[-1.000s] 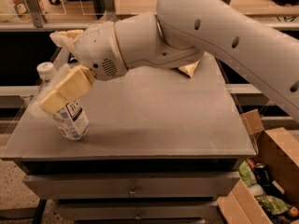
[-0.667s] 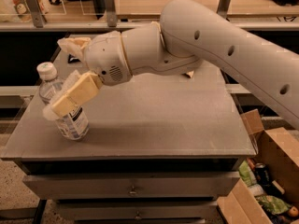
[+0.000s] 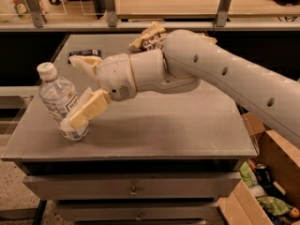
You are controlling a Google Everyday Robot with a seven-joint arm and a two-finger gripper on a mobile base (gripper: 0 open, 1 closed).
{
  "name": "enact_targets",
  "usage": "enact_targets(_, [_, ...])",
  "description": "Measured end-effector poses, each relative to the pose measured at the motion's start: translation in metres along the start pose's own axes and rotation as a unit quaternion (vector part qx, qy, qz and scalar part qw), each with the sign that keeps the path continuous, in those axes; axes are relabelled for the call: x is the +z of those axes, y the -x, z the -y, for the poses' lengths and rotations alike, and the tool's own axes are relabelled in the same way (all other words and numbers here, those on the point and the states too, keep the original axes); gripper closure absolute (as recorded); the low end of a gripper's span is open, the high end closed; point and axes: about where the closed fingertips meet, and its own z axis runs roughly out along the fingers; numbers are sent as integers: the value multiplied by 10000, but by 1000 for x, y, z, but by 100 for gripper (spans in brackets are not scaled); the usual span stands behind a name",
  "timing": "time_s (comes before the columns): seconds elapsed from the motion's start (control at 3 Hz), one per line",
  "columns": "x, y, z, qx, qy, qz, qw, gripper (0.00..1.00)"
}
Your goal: Pick blue plastic bottle
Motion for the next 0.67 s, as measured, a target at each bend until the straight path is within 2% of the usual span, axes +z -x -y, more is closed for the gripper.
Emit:
enact_targets(0.33, [19,-15,-2,-66,182,143,9997,0])
enact_targets(0.67, [37,-29,-8,-77,373,172,9991,19])
